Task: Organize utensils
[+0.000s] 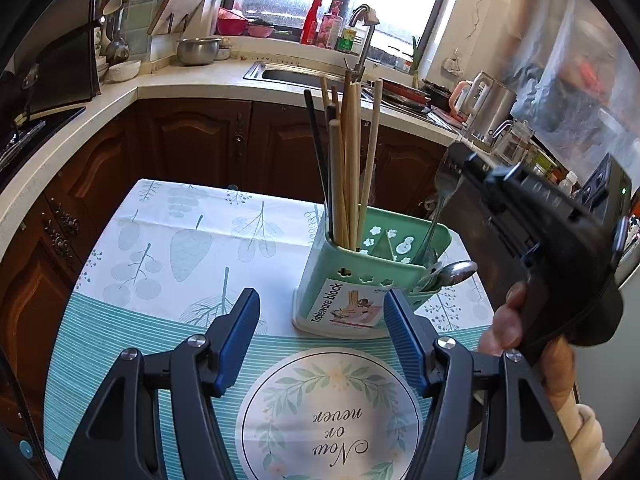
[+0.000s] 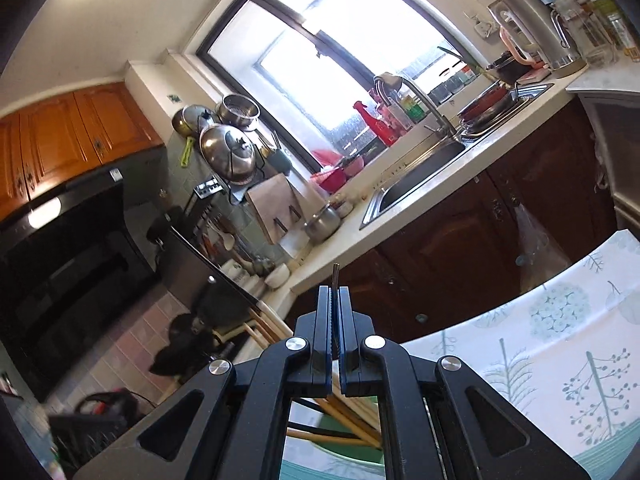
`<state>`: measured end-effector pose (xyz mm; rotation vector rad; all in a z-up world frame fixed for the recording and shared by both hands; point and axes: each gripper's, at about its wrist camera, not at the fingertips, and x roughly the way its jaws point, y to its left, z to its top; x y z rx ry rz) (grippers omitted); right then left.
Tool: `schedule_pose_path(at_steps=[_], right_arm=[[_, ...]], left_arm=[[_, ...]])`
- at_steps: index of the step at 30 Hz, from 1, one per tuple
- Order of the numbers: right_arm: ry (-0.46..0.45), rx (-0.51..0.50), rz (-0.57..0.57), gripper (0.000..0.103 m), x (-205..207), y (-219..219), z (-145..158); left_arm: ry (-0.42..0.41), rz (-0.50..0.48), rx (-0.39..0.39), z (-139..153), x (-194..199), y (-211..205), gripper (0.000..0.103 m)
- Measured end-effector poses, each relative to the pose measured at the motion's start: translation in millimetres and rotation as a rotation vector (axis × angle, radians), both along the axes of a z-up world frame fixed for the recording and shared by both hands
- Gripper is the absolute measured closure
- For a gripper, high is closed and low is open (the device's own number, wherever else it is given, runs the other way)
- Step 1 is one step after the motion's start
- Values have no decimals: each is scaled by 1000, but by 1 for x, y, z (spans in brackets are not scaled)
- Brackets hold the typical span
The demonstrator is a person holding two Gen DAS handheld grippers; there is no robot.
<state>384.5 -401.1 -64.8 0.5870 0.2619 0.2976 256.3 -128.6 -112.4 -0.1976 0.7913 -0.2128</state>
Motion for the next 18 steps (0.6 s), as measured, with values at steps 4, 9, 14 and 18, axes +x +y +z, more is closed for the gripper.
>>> schedule_pose_path(at_steps=[4,9,14,18], right_arm=[[10,8,12,101,10,-1,-33],[50,-55,-1,100,-3,6,-62],[132,-214,-11,94,-21,18,-85],[156,-289,-27,78,-45,24,-93]], left_arm=[[11,0,-8,-8,3,1,40],[20,1,-10,-13,-1,1,40],[41,-6,-5,-18,-7,-2,40],[57,-16,3,-18,-16,-5,33]])
